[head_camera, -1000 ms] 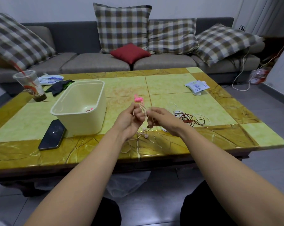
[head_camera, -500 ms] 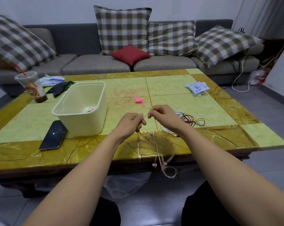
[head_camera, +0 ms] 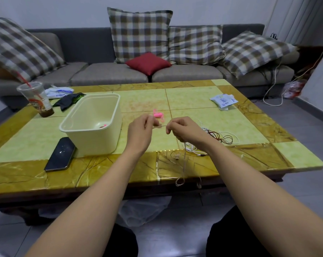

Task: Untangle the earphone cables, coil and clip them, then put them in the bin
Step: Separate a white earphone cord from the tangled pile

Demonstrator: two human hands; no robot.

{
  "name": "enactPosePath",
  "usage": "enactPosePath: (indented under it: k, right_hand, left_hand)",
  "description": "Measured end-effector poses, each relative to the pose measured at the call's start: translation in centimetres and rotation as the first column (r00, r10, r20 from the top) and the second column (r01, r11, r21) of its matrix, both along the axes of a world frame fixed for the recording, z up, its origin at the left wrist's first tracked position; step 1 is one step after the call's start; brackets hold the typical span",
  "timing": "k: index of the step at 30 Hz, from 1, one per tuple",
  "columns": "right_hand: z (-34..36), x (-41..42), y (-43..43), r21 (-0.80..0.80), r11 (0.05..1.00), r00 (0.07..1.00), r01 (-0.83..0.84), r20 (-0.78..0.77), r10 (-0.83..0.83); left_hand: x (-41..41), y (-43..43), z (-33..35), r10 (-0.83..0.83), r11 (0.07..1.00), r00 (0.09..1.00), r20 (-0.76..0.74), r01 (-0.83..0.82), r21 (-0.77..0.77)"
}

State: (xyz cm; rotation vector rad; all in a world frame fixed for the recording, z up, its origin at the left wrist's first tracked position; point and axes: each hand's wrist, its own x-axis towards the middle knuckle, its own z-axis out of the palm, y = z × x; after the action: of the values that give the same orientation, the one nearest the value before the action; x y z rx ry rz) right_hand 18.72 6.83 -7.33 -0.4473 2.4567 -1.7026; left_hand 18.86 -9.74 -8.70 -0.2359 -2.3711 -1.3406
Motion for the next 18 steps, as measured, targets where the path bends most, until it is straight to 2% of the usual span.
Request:
enactPosePath:
  k: [1, 2, 3, 4, 5, 6, 7, 8, 9, 10, 11, 12, 13, 14, 15, 16, 17, 18]
  right_hand:
    - [-0.1, -0.2, 0.1, -0.039, 0.998, 0.998, 0.047, -0.028, -0.048]
    - [-0.2, -0.4, 0.3, -0.08, 0.993, 0.995, 0.085, -0.044, -0.089]
    - [-0.4, -0.6, 0.4, -0.119, 0.986, 0.991, 0.118, -0.05, -0.124]
    - [-0.6, -0.8, 0.5, -0.155, 0.977, 0.987, 0.143, -0.044, -0.151]
    - [-0.8, -0.9, 0.6, -0.183, 0.97, 0.985, 0.159, -0.031, -0.167]
    - [-1.0, -1.1, 0.7, -0.192, 0.968, 0.985, 0.162, -0.02, -0.169]
    - [-1.2, -1.1, 0.7, -0.174, 0.973, 0.987, 0.153, -0.018, -0.158]
    - [-1.4, -1.1, 0.6, -0.129, 0.983, 0.991, 0.129, -0.017, -0.133]
    - [-1.7, -1.0, 0.6, -0.057, 0.995, 0.996, 0.087, -0.004, -0.088]
    - [-2.0, -0.9, 0.5, 0.029, 0.999, 0.999, 0.02, 0.034, -0.021]
    - [-2.3, -0.7, 0.5, 0.107, 0.992, 0.993, -0.068, 0.099, 0.058]
    - [-2.4, -0.5, 0.6, 0.153, 0.974, 0.974, -0.167, 0.18, 0.139]
    - [-2.4, -0.3, 0.6, 0.167, 0.953, 0.946, -0.255, 0.249, 0.209]
    - [-2.3, -0.1, 0.6, 0.162, 0.937, 0.923, -0.31, 0.288, 0.256]
    - [-2.0, 0.0, 0.6, 0.152, 0.934, 0.918, -0.324, 0.291, 0.271]
    - [-1.6, 0.1, 0.6, 0.143, 0.944, 0.931, -0.297, 0.262, 0.253]
    - [-1.3, 0.1, 0.6, 0.135, 0.961, 0.955, -0.241, 0.21, 0.21]
    - [-1.1, 0.0, 0.8, 0.123, 0.979, 0.977, -0.165, 0.156, 0.145]
  left_hand:
    - [0.1, 0.1, -0.1, -0.052, 0.998, 0.993, 0.106, 0.055, -0.026]
    - [0.4, 0.4, -0.2, -0.142, 0.99, 0.961, 0.237, 0.14, 0.026]
    - [0.8, 0.7, -0.2, -0.269, 0.959, 0.893, 0.361, 0.215, 0.185]
    - [1.1, 1.0, 0.0, -0.425, 0.873, 0.795, 0.432, 0.235, 0.427]
    - [1.4, 1.3, 0.4, -0.587, 0.701, 0.696, 0.413, 0.183, 0.689]
    - [1.4, 1.4, 1.0, -0.71, 0.45, 0.636, 0.303, 0.079, 0.889]
    - [1.3, 1.5, 1.6, -0.766, 0.185, 0.625, 0.152, -0.012, 0.983]
    - [1.2, 1.6, 2.1, -0.759, -0.02, 0.65, 0.025, -0.062, 0.998]
    - [1.1, 1.8, 2.4, -0.721, -0.152, 0.691, -0.056, -0.078, 0.985]
    - [1.1, 1.9, 2.4, -0.671, -0.215, 0.736, -0.092, -0.074, 0.974]
    - [1.0, 2.0, 2.3, -0.62, -0.194, 0.78, -0.087, -0.045, 0.98]
    - [1.0, 2.0, 2.0, -0.554, -0.072, 0.831, -0.039, -0.001, 0.997]
    - [0.9, 1.8, 1.6, -0.458, 0.188, 0.888, 0.038, 0.055, 0.981]
    - [0.7, 1.5, 1.1, -0.32, 0.548, 0.942, 0.105, 0.093, 0.831]
    - [0.5, 1.1, 0.4, -0.164, 0.853, 0.981, 0.102, 0.089, 0.514]
    - [0.3, 0.8, -0.2, -0.066, 0.983, 0.997, 0.032, 0.059, 0.173]
    - [0.3, 0.7, -0.7, -0.045, 0.996, 0.999, -0.012, 0.044, -0.071]
    - [0.3, 0.6, -1.0, -0.062, 0.975, 0.998, 0.016, 0.064, -0.211]
